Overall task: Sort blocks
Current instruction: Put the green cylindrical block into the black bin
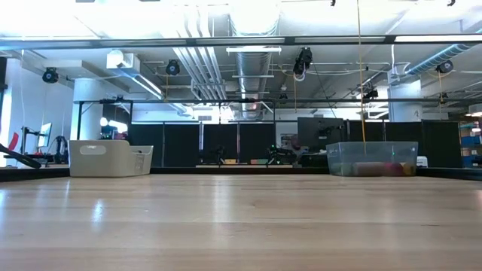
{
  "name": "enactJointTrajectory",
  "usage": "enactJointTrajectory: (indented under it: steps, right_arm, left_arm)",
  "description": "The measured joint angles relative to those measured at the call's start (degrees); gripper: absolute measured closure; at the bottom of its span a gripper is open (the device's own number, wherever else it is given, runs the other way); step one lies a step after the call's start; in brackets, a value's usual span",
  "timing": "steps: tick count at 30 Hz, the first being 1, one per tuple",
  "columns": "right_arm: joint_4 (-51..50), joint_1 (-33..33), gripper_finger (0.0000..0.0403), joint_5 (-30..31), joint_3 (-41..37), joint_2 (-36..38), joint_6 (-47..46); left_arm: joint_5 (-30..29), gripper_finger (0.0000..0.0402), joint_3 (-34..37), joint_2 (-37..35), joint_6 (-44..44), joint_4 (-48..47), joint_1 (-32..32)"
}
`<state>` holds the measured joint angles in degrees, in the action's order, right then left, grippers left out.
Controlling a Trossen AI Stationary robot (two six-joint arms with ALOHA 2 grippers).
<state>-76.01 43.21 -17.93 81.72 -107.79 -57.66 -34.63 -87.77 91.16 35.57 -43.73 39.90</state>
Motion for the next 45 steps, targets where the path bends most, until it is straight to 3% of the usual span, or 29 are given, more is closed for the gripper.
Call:
enactJointTrajectory:
  steps: [4, 9, 13, 17, 22, 25, 31, 36, 45]
  right_arm:
    - [-1.5, -5.9, 0.0124, 13.2, 1.0, 7.5, -2.9]
    - [-1.9, -17.5, 0.0124, 29.6, 0.6, 17.5, -0.8]
    - [-1.8, -31.1, 0.0124, 38.3, -0.2, 25.0, 5.6]
    - [-1.3, -47.7, 0.0123, 43.0, -2.3, 30.3, 10.5]
    - [5.2, -68.4, 0.0124, 43.8, -7.3, 34.5, 18.8]
    - [11.4, -78.7, 0.0124, 42.7, -11.2, 35.2, 22.7]
    - [27.1, -93.1, 0.0121, 33.8, -19.6, 34.2, 26.6]
    - [34.3, -98.4, 0.0124, 31.0, -25.4, 29.6, 26.3]
    - [46.0, -98.7, 0.0117, 30.9, -28.2, 21.2, 27.7]
  left_arm:
    - [-3.3, 0.0116, -3.4, 0.0, -1.5, -2.6, 0.0]
    - [-3.6, 0.0116, -3.6, 0.7, -1.2, 3.9, 0.2]
    - [-3.2, 0.0116, -3.6, 3.4, 1.5, 7.9, 1.4]
    - [-2.9, 0.0116, -3.6, 7.0, 7.5, 11.6, 2.4]
    - [-3.9, 0.0116, -3.4, 9.8, 16.5, 13.9, 2.6]
    - [-7.3, 0.0116, -3.4, 9.0, 17.6, 14.1, 2.6]
    - [-13.9, 0.0116, -3.4, 8.8, 21.5, 14.1, 2.2]
    - [-15.4, 0.0116, -3.4, 9.2, 25.5, 14.1, 1.0]
    - [-15.5, 0.0116, -3.4, 9.2, 28.6, 14.1, -0.9]
